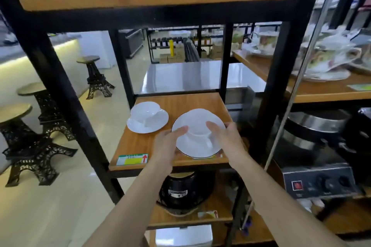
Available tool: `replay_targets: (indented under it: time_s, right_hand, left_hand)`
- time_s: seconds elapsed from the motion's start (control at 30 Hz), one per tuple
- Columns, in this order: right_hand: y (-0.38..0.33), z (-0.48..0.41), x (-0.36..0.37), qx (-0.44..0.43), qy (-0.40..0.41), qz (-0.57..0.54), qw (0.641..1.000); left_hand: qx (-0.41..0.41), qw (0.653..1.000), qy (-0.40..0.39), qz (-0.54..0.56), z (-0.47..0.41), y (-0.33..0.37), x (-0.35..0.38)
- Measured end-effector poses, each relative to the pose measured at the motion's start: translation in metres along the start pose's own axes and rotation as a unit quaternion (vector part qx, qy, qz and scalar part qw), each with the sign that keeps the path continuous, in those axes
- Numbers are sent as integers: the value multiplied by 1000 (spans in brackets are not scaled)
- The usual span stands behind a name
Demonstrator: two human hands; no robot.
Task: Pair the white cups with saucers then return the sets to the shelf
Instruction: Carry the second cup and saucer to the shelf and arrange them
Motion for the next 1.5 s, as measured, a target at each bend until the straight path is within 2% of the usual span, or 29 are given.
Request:
replay_targets:
  time_s: [0.17, 0.57, 0.77, 1.13, 1.3, 1.37, 1.43, 1.5]
  right_hand:
    - [-8, -57, 10, -10, 3, 5, 1000]
    - [-3, -152, 13, 52, 53, 73, 995]
    - [4, -171, 19, 69, 68, 86, 992]
    - [12, -194, 31, 72, 36, 123, 989]
    - [8, -194, 26, 70, 32, 185, 980]
    - [5, -193, 20, 53, 42, 199, 978]
    - [1, -192, 13, 11, 81, 193, 978]
    - [-5, -189, 7, -26, 105, 188, 976]
  left_hand:
    - [1, 1000, 18, -9, -55, 8, 14]
    - [-11, 998, 26, -51, -147, 8, 60]
    - [-34, 995, 40, -82, -176, -2, 62]
    - [-64, 993, 35, -97, -198, -6, 56]
    - [-59, 984, 13, -169, -203, 0, 59]
    - [-23, 972, 6, -234, -205, 6, 56]
    - [58, 950, 12, -306, -206, 15, 52]
    - [123, 942, -5, -312, -202, 21, 51]
Point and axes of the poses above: each hand's wrist, its own z-axis away from the middle knuckle, its own x-axis out of the palm, y = z × x, the point moved 5 cm from there along -z, towards the middle knuckle, and after that the axes turned 15 degrees about z, right-handed, at the moved point
